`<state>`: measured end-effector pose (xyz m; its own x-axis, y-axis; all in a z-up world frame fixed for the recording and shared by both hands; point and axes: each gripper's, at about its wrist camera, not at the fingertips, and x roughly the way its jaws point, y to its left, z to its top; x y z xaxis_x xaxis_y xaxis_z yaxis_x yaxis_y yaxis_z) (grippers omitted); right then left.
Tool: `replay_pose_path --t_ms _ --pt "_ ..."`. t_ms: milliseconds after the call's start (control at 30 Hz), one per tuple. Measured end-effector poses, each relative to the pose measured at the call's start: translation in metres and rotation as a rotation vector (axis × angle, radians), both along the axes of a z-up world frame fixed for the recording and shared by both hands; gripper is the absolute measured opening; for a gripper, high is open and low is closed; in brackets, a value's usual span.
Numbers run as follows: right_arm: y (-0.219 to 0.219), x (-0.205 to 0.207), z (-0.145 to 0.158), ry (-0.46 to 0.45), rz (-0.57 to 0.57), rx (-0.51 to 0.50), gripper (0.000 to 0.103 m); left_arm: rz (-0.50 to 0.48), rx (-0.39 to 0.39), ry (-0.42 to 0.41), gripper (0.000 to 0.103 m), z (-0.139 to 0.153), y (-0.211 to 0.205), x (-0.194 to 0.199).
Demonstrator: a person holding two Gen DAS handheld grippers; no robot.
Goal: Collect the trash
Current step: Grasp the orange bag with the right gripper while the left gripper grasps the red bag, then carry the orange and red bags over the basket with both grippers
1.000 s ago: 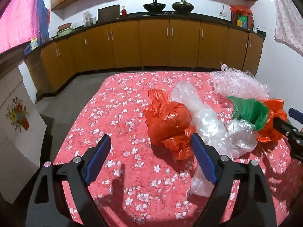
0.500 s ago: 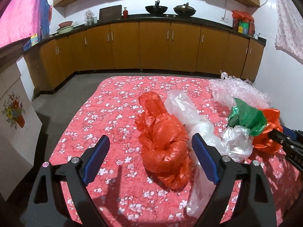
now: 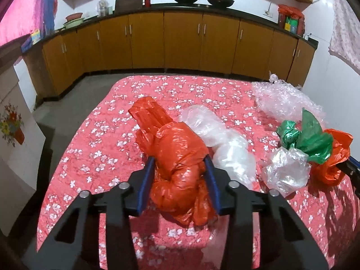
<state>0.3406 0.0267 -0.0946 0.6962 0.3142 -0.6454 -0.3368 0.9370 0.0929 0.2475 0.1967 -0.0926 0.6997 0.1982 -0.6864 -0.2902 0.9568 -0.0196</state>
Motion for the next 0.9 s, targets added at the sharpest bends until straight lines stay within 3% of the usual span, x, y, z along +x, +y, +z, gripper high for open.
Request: replay_pose_path --t_ms 533,900 --pt "-0.028 -0.027 0.02 -0.021 -0.057 0.034 0.024 -0.048 0.008 -0.086 0.041 0.031 -0.007 -0.044" --pt "-0.056 -0.068 0.058 -0.09 -0.111 0.056 0.024 -0.125 0.013 -0.147 0.041 0.063 -0.042 -0.069"
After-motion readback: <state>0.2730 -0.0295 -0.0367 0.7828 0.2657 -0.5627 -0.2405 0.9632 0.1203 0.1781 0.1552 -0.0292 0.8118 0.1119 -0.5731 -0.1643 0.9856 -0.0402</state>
